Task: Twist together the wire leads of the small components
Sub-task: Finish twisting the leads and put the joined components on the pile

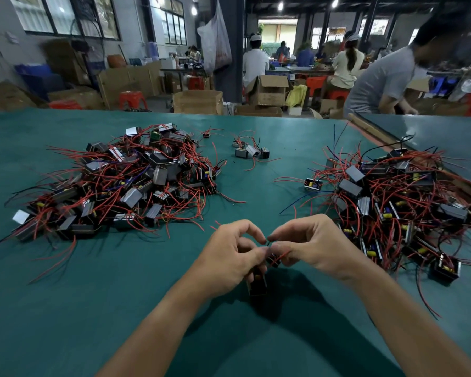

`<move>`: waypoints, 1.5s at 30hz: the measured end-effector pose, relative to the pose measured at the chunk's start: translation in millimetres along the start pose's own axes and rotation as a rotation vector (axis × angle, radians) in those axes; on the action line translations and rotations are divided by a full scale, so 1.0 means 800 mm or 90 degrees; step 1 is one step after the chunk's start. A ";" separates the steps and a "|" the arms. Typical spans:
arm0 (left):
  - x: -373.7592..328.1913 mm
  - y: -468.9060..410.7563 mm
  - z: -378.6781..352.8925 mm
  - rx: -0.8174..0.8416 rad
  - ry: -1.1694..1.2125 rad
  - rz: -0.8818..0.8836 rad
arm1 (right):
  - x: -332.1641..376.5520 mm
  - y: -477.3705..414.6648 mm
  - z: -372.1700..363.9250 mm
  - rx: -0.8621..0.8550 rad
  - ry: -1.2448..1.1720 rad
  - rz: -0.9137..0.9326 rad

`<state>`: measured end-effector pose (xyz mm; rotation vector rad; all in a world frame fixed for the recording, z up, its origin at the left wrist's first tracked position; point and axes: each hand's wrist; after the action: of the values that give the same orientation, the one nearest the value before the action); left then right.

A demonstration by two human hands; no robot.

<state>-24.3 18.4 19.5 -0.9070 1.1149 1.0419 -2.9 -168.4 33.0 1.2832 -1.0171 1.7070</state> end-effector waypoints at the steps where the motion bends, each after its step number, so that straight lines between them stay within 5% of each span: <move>1: 0.000 0.000 0.000 0.002 0.003 0.001 | 0.000 0.000 0.000 -0.004 0.002 -0.002; 14: -0.005 0.001 0.003 0.044 -0.048 -0.017 | 0.001 0.000 0.003 0.050 0.030 -0.045; 45: 0.009 -0.005 -0.002 -0.019 0.010 -0.037 | -0.001 -0.003 -0.009 -0.040 -0.017 -0.041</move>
<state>-20.0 16.8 12.4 -0.9669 1.0824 1.0072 -3.5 -161.0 31.6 1.2886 -1.0257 1.6005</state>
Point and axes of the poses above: each hand's wrist, its own y-axis away from the middle knuckle, its own z-axis out of the back of the hand, x = y × z, and after that the axes turned 3 degrees about z, right-handed
